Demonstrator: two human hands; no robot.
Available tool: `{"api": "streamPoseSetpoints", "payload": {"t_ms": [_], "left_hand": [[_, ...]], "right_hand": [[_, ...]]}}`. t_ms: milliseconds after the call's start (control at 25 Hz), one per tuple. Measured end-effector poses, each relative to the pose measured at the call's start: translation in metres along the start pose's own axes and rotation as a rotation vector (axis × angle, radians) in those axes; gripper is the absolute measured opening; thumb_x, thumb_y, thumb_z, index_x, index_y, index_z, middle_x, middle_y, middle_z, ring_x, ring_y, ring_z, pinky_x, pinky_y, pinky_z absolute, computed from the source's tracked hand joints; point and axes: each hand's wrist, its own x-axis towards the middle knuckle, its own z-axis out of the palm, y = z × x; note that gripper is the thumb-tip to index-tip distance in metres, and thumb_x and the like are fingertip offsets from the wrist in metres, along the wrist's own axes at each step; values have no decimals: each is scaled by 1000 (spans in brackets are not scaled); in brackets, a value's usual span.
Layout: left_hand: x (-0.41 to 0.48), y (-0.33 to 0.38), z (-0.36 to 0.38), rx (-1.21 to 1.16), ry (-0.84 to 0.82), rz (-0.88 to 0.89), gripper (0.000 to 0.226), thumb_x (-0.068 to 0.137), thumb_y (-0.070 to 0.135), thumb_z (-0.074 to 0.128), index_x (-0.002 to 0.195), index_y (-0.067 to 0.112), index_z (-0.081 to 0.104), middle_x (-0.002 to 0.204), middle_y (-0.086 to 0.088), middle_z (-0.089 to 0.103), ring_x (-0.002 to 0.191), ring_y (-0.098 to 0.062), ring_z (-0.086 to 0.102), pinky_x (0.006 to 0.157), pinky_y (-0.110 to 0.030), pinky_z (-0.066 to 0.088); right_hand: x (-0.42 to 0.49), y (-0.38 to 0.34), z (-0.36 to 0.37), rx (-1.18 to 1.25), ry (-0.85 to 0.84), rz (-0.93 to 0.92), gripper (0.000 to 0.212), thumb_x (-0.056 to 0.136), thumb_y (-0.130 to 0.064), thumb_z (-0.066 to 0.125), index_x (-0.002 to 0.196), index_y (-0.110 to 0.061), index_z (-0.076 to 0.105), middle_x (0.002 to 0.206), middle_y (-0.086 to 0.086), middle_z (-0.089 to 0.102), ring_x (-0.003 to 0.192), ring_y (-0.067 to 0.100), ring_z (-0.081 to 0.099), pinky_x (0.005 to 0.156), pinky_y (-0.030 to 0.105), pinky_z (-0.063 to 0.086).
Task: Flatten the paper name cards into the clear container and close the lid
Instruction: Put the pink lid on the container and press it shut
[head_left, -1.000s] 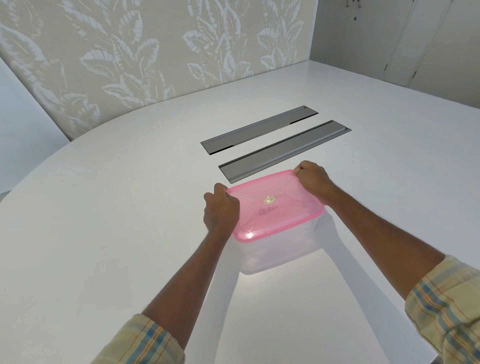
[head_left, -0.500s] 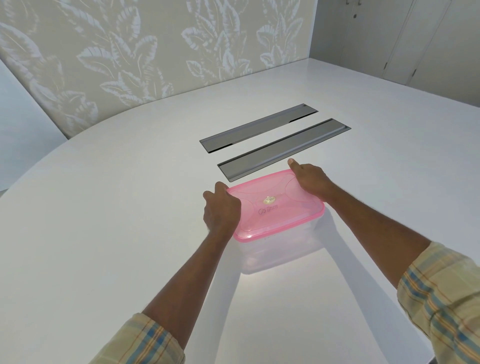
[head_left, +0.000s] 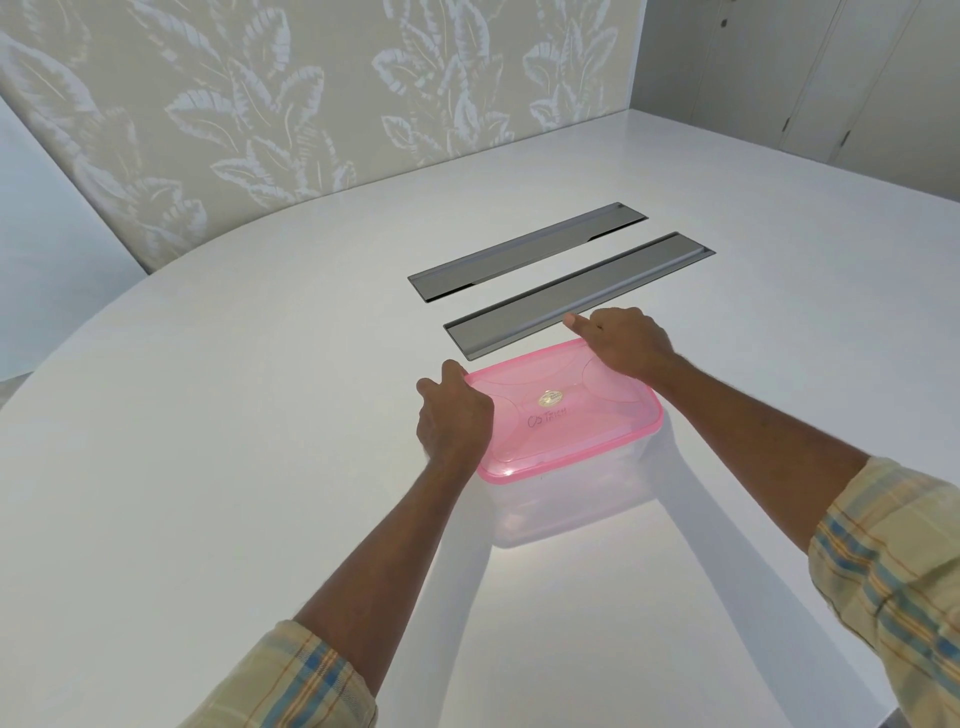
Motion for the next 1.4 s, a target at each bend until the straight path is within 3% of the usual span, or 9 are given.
{"api": "streamPoseSetpoints", "payload": {"t_ms": [200, 440, 600, 680, 960, 1120, 1200, 1360, 1400], "left_hand": [[-1, 2, -1, 22, -15, 0, 30, 96, 12, 38, 119, 22, 56, 103, -5, 42, 75, -35, 51, 73, -40, 39], [-2, 2, -2, 24, -20, 5, 29, 96, 11, 37, 117, 22, 54, 106, -7, 45, 72, -33, 50, 72, -39, 39], [1, 3, -2, 9, -25, -22, 28, 97, 11, 37, 117, 20, 55, 107, -7, 46, 77, -36, 52, 73, -39, 40], [1, 4, -2, 12, -24, -37, 28, 97, 11, 38, 117, 20, 55, 107, -6, 45, 78, -36, 52, 73, -40, 39], [-5, 0, -3, 2, 12, -11, 28, 101, 11, 38, 119, 20, 58, 106, -3, 43, 80, -34, 49, 75, -40, 38], [-8, 0, -4, 13, 16, 6, 29, 101, 9, 38, 120, 18, 59, 114, -8, 51, 80, -34, 49, 74, -40, 39], [-9, 0, -6, 35, 20, 21, 29, 100, 8, 39, 119, 17, 59, 115, -10, 52, 79, -34, 49, 73, -40, 39], [-11, 3, -6, 94, 24, 46, 27, 98, 4, 41, 119, 13, 56, 116, -13, 52, 82, -37, 58, 70, -40, 40], [-12, 4, -6, 104, 20, 51, 27, 98, 4, 42, 119, 12, 56, 117, -13, 52, 84, -39, 61, 70, -40, 40]], "right_hand": [[21, -18, -2, -117, -113, 99, 98, 83, -101, 18, 81, -17, 69, 91, 3, 66, 91, 31, 60, 81, 38, 42], [40, -16, 5, -143, -172, 61, 80, 98, -79, 44, 113, -6, 71, 131, 16, 69, 124, 38, 63, 98, 44, 51], [42, -10, 12, 10, -175, 42, 67, 99, -68, 59, 70, -8, 54, 81, 8, 61, 98, 35, 66, 81, 37, 48], [39, -8, 11, 53, -154, 50, 68, 96, -70, 62, 64, -12, 49, 73, 5, 55, 87, 33, 62, 77, 38, 47], [19, -8, 4, -13, -103, 64, 69, 97, -79, 46, 71, -17, 61, 95, 7, 69, 93, 35, 65, 81, 39, 48], [-9, -9, -11, -58, -114, 140, 82, 94, -91, 27, 91, -15, 60, 98, 7, 63, 93, 33, 60, 81, 39, 43], [-33, -2, -14, -109, -91, 204, 89, 89, -96, 20, 97, -17, 61, 90, 5, 61, 89, 33, 59, 79, 39, 42], [-81, 16, -13, -158, -94, 303, 109, 77, -103, 3, 83, -17, 69, 58, 3, 70, 55, 24, 71, 61, 30, 39], [-89, 17, -10, -156, -87, 325, 112, 75, -104, -1, 80, -17, 69, 55, 3, 71, 55, 24, 72, 60, 29, 38]]}}
